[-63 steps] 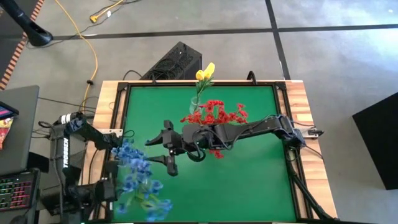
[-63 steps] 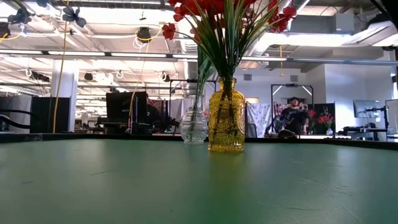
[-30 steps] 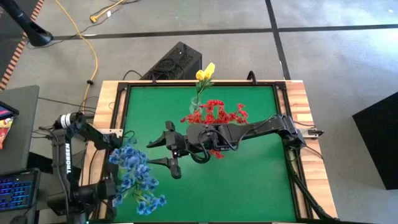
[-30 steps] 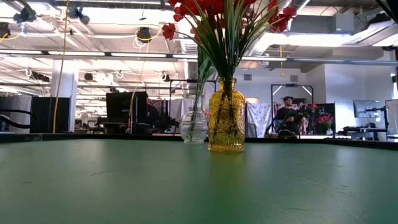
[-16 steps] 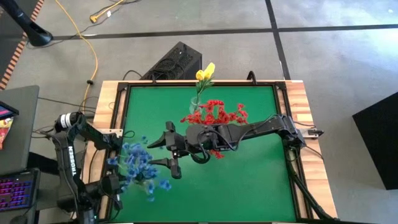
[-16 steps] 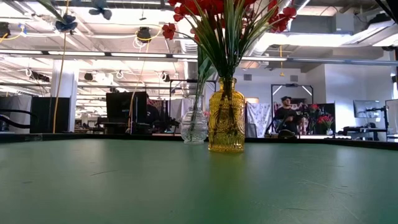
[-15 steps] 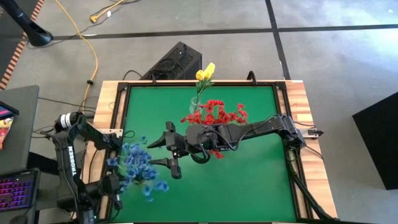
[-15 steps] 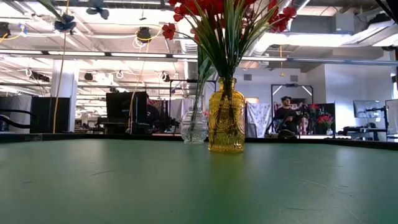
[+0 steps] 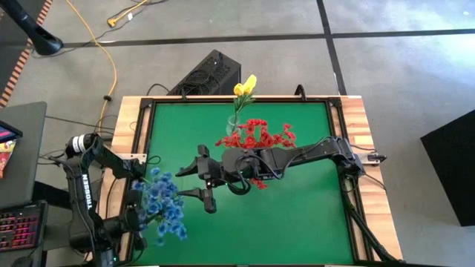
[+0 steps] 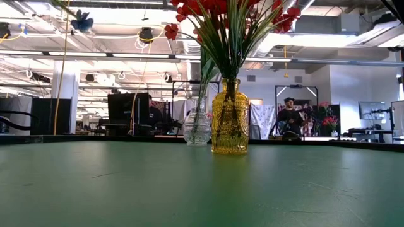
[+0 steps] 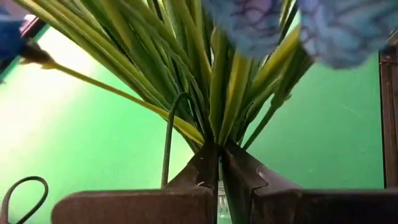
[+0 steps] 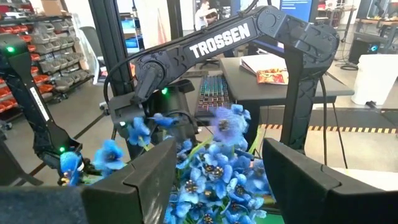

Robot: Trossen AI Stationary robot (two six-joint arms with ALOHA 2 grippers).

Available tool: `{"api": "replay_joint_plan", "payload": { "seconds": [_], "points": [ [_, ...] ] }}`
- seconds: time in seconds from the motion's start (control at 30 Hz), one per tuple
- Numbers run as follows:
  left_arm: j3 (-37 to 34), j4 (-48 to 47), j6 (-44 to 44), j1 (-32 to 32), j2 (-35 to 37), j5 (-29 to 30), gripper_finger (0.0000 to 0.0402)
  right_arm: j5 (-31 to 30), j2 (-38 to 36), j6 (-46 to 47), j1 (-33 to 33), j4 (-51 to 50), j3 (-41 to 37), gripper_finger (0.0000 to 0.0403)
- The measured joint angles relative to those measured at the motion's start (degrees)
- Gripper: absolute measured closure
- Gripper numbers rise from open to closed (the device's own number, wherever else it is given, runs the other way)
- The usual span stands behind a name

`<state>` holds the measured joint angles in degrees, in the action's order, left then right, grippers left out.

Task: Sort flowers into vase by color
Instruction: Put the blue flowers into the bottom transparent vase, then return to Home Position

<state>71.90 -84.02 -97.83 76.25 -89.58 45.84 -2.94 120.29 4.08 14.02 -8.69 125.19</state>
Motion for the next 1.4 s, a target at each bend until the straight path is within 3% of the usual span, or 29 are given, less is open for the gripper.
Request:
{"api": "replay_joint_plan", "payload": {
  "seconds": [0.17,0.4,0.6,0.87,1.07,1.13,1.3,1.4],
  "points": [
    [0.1,-0.5,1.4,0.0,0.0,-0.4,0.0388,0.0,0.0,0.0,0.0,0.0,0.0,0.0137],
    [3.1,-1.2,5.5,0.0,0.0,-1.6,0.0308,0.0,0.0,0.0,0.0,0.1,0.0,0.0137],
    [7.5,-4.5,8.9,-0.9,0.0,-7.5,0.0261,0.0,0.0,0.0,0.0,0.1,0.0,0.0137],
    [9.9,-5.9,15.3,-3.5,1.4,-19.4,0.0255,0.0,0.0,0.0,0.0,-0.1,0.0,0.0137],
    [9.9,-4.5,21.8,-4.9,3.8,-23.1,0.0255,0.0,0.0,0.0,0.0,-1.0,0.0,0.0137],
    [9.9,-3.8,24.1,-5.5,5.3,-26.8,0.0255,0.0,0.0,0.0,0.0,-1.2,0.0,0.0137],
    [9.9,-4.0,23.7,-7.5,9.8,-35.9,0.0255,0.0,0.0,0.0,0.0,-1.2,0.0,0.0137],
    [9.9,-5.7,23.0,-8.5,12.7,-36.0,0.0255,0.0,0.0,0.0,0.0,-1.2,0.0,0.0137]
  ]
}}
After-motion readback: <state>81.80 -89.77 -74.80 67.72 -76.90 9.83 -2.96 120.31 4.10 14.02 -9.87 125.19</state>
